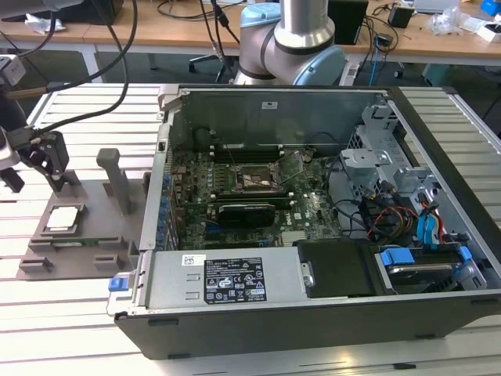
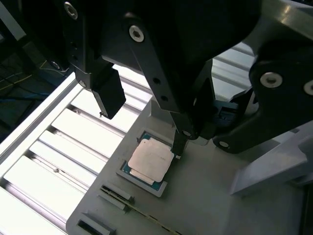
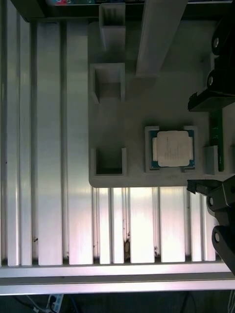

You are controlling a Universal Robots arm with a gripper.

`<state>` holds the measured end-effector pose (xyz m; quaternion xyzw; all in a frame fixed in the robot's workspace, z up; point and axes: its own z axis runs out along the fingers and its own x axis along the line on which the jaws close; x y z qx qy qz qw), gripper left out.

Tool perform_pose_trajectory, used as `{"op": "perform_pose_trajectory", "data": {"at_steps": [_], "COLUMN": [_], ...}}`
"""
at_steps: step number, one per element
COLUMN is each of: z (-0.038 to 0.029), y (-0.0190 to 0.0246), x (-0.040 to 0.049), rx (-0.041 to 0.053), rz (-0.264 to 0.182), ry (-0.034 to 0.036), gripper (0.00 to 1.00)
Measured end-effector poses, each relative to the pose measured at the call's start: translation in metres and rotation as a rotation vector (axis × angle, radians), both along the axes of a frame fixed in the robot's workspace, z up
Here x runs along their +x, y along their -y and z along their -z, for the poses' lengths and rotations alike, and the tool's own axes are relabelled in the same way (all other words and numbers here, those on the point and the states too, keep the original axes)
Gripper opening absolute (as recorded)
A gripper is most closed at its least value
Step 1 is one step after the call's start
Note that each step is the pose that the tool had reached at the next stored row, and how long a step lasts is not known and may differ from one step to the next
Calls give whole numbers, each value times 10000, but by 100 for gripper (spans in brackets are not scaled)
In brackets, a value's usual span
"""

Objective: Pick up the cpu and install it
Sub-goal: 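Pick up the cpu and move it towards the insertion slot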

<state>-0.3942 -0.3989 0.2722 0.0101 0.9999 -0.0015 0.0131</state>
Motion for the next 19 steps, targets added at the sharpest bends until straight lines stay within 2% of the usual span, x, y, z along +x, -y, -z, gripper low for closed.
{"op": "perform_pose_trajectory", "data": {"at_steps": [19], "z": [120], "y": [0], "x": [0], "rx": [0], "rz": [0], "ry": [0], "gripper": [66]}}
